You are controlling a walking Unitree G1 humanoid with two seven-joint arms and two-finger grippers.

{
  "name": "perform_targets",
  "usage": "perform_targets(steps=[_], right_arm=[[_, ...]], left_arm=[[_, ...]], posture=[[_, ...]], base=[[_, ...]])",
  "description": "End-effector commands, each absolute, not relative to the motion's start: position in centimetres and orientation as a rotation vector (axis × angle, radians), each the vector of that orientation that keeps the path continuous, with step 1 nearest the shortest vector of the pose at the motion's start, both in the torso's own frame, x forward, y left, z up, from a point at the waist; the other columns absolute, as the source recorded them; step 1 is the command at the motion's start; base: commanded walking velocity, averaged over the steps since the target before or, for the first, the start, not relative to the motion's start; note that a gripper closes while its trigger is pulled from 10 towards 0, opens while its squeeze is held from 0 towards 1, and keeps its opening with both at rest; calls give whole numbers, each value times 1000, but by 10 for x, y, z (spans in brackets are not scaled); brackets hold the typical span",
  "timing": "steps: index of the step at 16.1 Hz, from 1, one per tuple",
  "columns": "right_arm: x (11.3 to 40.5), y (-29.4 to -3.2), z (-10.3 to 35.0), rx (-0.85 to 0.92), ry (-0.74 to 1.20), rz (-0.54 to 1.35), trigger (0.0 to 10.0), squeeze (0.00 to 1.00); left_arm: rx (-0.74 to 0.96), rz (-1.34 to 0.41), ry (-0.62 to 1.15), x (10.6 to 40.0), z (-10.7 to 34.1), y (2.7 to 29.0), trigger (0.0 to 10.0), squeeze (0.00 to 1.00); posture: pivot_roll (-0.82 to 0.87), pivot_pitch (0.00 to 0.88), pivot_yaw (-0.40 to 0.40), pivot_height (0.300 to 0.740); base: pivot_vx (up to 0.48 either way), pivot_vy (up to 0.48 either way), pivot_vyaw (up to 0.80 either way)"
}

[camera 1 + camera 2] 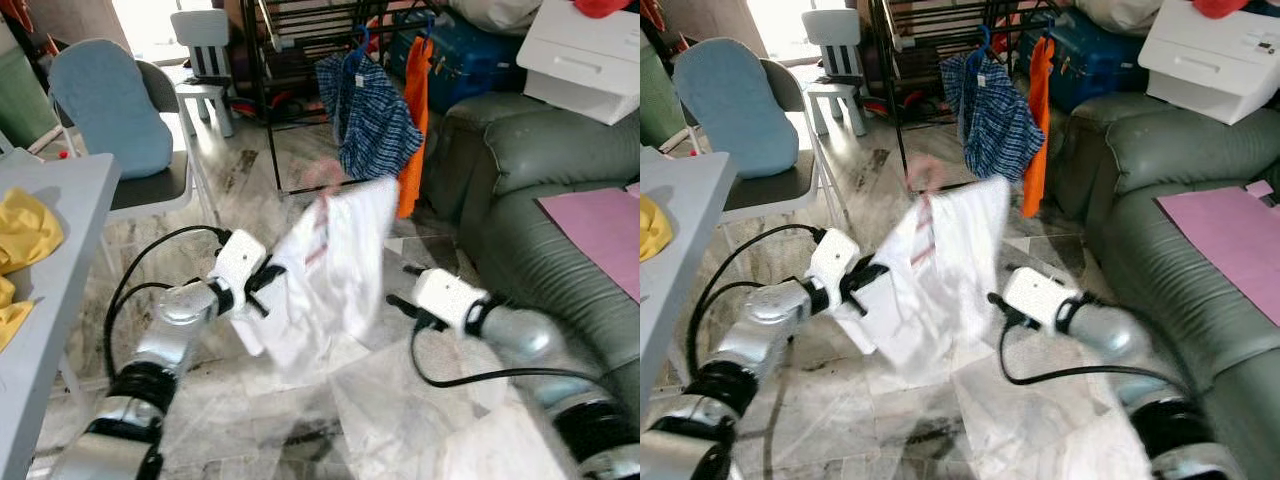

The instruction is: Hang hanger

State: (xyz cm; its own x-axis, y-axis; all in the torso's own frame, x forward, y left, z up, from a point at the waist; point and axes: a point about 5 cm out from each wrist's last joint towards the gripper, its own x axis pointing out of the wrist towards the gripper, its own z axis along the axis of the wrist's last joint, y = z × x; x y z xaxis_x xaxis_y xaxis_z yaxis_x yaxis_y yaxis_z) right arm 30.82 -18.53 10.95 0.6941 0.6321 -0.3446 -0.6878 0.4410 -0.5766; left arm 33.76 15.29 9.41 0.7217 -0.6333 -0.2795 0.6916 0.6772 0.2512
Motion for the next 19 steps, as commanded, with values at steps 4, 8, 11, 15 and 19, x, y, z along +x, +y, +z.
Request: perform_targets(steps=[4, 8, 11, 15, 19], right_arm=[[309, -206, 156, -796, 60, 924, 10000, 1000], [304, -226, 166, -779, 173, 1030, 10000, 1000], [302, -230, 162, -738, 239, 1098, 10000, 627], [310, -228, 170, -758, 240, 1132, 10000, 0], [310, -233, 164, -743, 280, 1147, 10000, 0]], left_arm=[[573, -922, 124, 330, 98, 157, 0, 0], [606, -1036, 55, 325, 101, 143, 0, 0], [600, -1098, 1, 321, 105, 135, 0, 0], [639, -1163, -1, 315, 99, 133, 0, 0], [623, -1186, -17, 311, 98, 131, 0, 0]], posture=[[-244, 0, 65, 740], [-249, 0, 66, 740], [-245, 0, 66, 740], [-238, 0, 62, 740], [-238, 0, 65, 740]], base=[[0, 0, 0], [0, 0, 0], [0, 0, 0], [0, 0, 0], [0, 0, 0]])
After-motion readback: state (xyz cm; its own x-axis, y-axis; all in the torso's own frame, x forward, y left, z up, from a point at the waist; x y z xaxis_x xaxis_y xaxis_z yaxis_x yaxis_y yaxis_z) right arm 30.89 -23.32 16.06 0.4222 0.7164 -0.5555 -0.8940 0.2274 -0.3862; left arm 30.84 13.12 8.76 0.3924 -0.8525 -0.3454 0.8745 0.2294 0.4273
